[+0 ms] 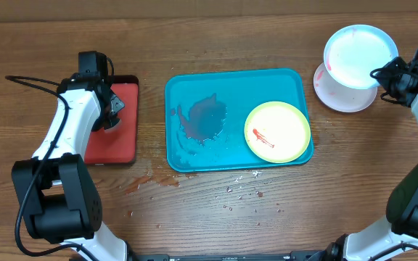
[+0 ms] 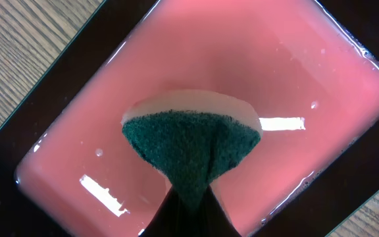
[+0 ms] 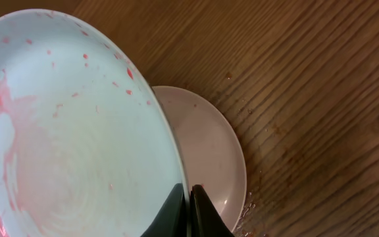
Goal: Clean dirty plates on tray and stack at the side
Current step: 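Lift the light-blue plate with the right gripper and stack it on the white plate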
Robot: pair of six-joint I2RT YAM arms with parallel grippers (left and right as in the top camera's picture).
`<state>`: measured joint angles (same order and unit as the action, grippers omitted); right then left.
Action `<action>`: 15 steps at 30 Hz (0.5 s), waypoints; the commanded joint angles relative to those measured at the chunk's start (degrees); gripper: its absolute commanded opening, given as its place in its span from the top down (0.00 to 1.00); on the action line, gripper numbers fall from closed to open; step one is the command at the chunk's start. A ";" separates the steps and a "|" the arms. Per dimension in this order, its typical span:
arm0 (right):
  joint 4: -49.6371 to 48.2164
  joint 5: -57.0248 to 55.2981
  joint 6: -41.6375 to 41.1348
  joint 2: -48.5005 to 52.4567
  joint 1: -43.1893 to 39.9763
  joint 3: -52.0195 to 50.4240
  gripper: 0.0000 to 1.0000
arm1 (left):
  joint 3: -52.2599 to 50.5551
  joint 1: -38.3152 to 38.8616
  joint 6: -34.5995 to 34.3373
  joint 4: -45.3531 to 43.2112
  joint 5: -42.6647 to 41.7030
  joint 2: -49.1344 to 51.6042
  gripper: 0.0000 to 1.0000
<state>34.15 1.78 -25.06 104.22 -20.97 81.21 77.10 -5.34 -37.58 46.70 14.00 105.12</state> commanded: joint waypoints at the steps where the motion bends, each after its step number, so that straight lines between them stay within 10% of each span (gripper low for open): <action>1: -0.15 -1.29 -0.50 2.84 0.07 -0.09 0.96 | -0.17 0.13 -0.76 -0.22 0.96 0.55 0.96; 10: 1.25 -0.20 -0.48 8.17 0.07 -0.26 0.95 | -0.17 0.15 -0.76 -0.22 0.94 0.55 0.96; 15: 2.54 -0.17 -0.50 7.52 0.07 -0.20 0.55 | -0.17 0.15 -0.74 -0.22 0.98 0.55 0.96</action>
<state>36.40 1.50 -25.28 112.79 -20.97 80.86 77.10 -5.34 -37.58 46.70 14.02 105.12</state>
